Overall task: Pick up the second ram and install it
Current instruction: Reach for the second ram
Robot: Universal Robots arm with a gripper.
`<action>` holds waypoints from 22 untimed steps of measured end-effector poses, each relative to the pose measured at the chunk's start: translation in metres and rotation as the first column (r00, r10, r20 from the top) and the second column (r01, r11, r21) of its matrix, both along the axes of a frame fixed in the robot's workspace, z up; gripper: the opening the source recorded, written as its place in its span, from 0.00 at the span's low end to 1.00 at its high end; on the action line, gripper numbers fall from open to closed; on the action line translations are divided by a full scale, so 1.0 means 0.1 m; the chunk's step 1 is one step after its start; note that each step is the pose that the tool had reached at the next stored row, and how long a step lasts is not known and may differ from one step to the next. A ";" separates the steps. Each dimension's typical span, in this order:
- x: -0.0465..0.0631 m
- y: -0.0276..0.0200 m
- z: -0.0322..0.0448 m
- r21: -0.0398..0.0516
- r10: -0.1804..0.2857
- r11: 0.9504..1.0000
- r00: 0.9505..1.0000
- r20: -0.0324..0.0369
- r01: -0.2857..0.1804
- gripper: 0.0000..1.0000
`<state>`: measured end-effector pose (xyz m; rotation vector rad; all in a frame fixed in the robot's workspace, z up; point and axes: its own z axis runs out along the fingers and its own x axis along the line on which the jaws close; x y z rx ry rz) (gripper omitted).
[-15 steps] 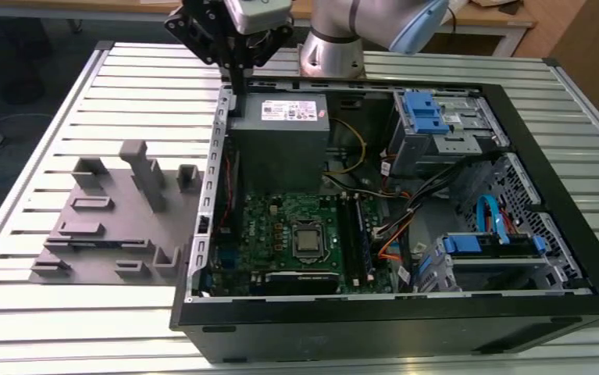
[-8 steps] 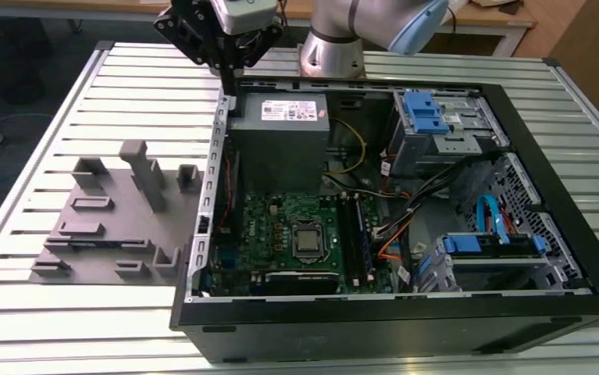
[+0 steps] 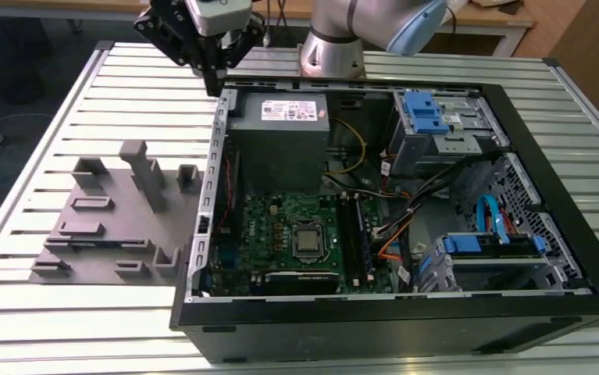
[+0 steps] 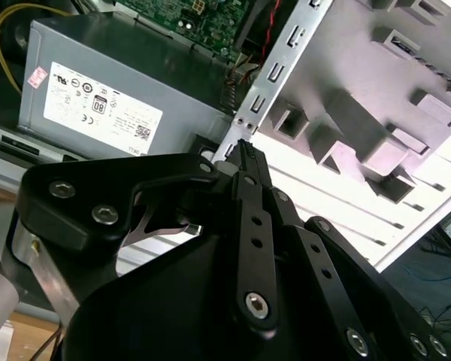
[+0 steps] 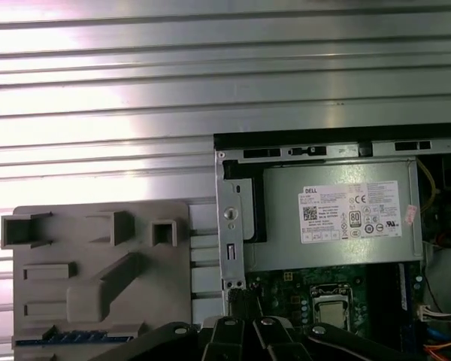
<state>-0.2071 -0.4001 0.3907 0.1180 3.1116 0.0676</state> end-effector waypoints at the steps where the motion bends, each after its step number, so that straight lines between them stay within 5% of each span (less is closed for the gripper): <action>1: -0.02 -0.001 -0.002 0.000 0.000 1.000 1.000 0.000 0.000 0.07; 22: -0.38 -0.067 -0.045 0.000 0.000 1.000 1.000 0.000 0.000 0.07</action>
